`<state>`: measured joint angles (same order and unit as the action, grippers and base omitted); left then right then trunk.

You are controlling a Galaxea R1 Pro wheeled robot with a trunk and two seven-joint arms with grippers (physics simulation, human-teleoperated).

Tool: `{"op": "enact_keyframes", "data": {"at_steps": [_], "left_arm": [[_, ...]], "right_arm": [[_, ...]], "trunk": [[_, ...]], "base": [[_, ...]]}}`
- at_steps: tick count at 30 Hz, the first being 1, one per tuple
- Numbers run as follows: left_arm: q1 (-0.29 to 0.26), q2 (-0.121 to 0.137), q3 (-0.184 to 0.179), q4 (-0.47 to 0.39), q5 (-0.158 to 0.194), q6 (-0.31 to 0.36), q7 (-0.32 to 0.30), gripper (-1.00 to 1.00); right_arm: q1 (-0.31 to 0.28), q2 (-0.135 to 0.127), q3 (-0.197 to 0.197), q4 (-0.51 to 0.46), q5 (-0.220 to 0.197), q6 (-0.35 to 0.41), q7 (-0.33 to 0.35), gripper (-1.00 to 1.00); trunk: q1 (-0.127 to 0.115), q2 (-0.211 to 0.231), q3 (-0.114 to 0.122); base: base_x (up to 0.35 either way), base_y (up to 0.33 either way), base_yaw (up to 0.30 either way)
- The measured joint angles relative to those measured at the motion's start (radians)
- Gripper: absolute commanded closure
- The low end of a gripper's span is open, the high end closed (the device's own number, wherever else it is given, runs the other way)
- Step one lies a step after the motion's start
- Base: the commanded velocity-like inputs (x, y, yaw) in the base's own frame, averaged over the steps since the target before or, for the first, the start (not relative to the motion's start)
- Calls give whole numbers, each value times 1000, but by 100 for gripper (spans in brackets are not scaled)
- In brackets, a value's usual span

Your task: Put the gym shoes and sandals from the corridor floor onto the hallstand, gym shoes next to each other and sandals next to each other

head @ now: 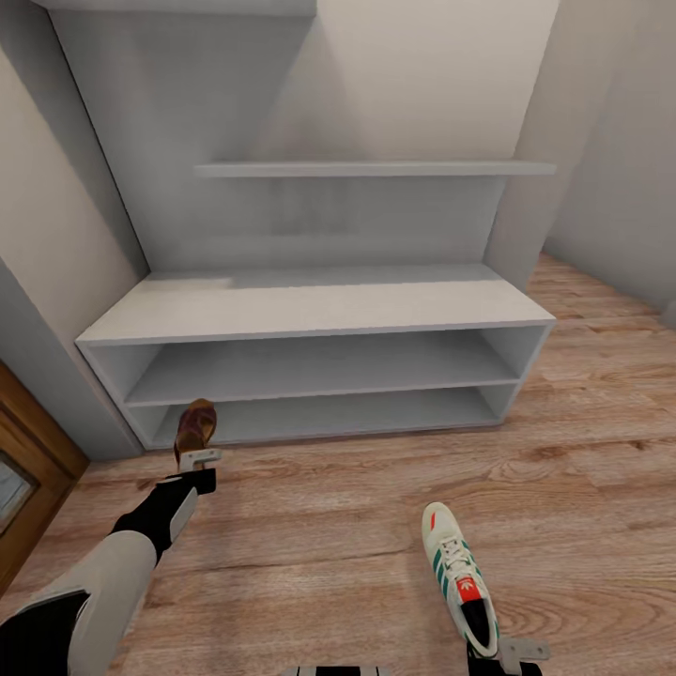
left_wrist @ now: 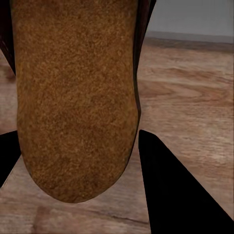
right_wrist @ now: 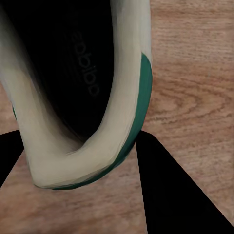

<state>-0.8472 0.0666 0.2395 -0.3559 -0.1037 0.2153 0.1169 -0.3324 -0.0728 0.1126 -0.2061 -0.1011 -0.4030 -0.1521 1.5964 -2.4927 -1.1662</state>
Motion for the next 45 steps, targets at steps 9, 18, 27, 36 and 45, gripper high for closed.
{"op": "enact_keyframes", "data": {"at_steps": [9,18,27,36,45], "left_arm": [[0,0,-1,-63,-2,6,22,100],[1,2,0,-121,-1,77,33,100],[1,2,1,-134,0,88,34,100],[1,4,1,-135,0,89,34,100],[2,8,1,-135,0,89,34,100]], "right_arm": [[0,0,0,0,0,0,0,100],[0,0,0,0,0,0,0,100],[0,0,0,0,0,0,0,100],[0,0,0,0,0,0,0,100],[0,0,0,1,0,0,0,100]], "trunk": [[0,0,0],[0,0,0],[-1,0,0],[-1,0,0],[0,0,0]], "base": [[0,0,0],[126,0,0],[311,0,0],[327,15,0],[305,169,0]]}}
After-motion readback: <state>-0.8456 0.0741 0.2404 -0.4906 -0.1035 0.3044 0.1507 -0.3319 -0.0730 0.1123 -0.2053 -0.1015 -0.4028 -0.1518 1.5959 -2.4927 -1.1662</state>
